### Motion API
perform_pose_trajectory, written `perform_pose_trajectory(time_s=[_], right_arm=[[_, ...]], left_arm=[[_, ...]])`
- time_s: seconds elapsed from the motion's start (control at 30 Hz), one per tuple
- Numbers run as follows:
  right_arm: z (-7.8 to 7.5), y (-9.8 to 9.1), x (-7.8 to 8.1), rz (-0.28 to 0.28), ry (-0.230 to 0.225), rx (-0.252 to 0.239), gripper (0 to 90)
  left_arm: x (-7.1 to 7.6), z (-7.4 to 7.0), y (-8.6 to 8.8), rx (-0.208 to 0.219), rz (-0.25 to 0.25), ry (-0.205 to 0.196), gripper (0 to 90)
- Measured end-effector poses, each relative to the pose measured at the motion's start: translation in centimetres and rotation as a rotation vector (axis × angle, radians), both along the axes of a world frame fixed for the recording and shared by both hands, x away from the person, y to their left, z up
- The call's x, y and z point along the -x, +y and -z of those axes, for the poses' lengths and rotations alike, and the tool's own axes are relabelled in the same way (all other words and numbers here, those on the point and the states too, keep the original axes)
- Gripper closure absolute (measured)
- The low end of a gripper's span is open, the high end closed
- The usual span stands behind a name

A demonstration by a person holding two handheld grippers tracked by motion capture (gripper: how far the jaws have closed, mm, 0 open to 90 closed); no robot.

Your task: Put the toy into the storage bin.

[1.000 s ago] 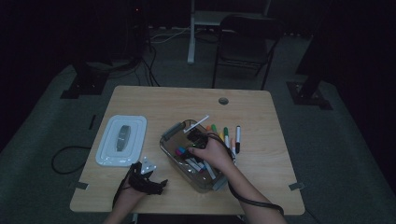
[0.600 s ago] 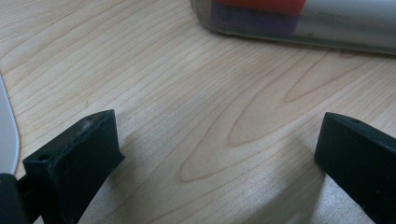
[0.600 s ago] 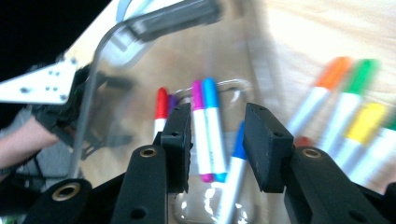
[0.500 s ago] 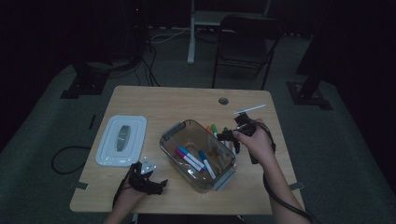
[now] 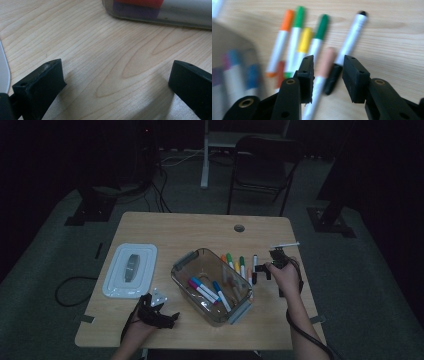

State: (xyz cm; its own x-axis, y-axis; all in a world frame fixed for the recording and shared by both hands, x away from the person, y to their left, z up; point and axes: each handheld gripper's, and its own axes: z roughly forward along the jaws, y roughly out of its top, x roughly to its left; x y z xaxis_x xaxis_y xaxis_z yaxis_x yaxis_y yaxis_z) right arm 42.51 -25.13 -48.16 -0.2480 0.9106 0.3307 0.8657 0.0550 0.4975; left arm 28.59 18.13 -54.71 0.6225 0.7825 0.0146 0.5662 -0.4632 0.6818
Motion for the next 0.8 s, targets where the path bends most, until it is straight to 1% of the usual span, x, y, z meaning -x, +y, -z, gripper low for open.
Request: perform_pose_trajectory(time_s=[0.07,0.1,0.2,0.23,0.27,0.3,0.33,0.4,0.43,0.47,0.53,0.57,0.6,0.63,0.67,0.77,0.8], right_arm=[[1.0,0.0,-0.5,0.042,-0.002,0.018,64.0],[1.4,0.1,-0.8,0.054,0.004,0.018,63.9],[2.3,0.4,-1.5,0.074,0.017,0.027,65.0],[2.5,0.6,-1.7,0.076,0.027,0.031,65.2],[2.7,0.7,-1.9,0.078,0.028,0.044,66.0],[2.7,0.7,-1.9,0.078,0.028,0.044,66.0],[3.0,0.9,-2.3,0.079,0.041,0.060,66.2],[3.1,1.1,-2.6,0.079,0.054,0.084,68.3],[3.1,1.1,-2.6,0.079,0.054,0.084,68.3],[3.4,1.1,-2.7,0.079,0.069,0.109,70.0],[3.4,0.9,-2.7,0.093,0.075,0.116,74.4],[3.4,0.9,-2.7,0.093,0.075,0.116,74.4],[3.4,0.7,-2.6,0.105,0.077,0.127,75.8],[3.4,0.7,-2.6,0.105,0.077,0.127,75.8],[3.3,0.5,-2.6,0.115,0.096,0.122,76.2],[3.3,0.2,-2.5,0.123,0.096,0.125,76.3],[3.0,-0.2,-2.3,0.126,0.097,0.095,76.3]], left_arm=[[0.0,0.0,0.0,0.001,0.000,-0.001,0.7],[0.0,0.0,0.0,0.001,0.000,-0.001,0.7],[0.0,0.0,0.0,0.001,0.000,-0.001,0.7],[0.0,0.0,0.0,0.000,0.000,-0.001,0.7],[0.0,0.0,0.0,0.001,0.000,-0.001,0.7],[0.0,0.0,0.0,0.001,0.000,-0.001,0.7],[0.0,0.0,0.0,0.001,0.000,-0.001,0.7],[0.0,0.0,0.0,0.001,0.000,-0.001,0.7],[0.0,0.0,0.0,0.001,0.000,-0.001,0.7],[0.0,0.0,0.0,0.001,0.000,-0.001,0.7],[0.0,0.0,0.0,0.000,0.000,-0.001,0.7],[0.0,0.0,0.0,0.000,0.000,-0.001,0.7],[0.0,0.0,0.0,0.000,0.000,-0.001,0.7],[0.0,0.0,0.0,0.000,0.000,-0.001,0.7],[0.0,0.0,0.0,0.000,0.000,-0.001,0.7],[0.0,0.0,0.0,0.001,0.000,-0.001,0.7],[0.0,0.0,0.0,0.000,0.000,-0.001,0.7]])
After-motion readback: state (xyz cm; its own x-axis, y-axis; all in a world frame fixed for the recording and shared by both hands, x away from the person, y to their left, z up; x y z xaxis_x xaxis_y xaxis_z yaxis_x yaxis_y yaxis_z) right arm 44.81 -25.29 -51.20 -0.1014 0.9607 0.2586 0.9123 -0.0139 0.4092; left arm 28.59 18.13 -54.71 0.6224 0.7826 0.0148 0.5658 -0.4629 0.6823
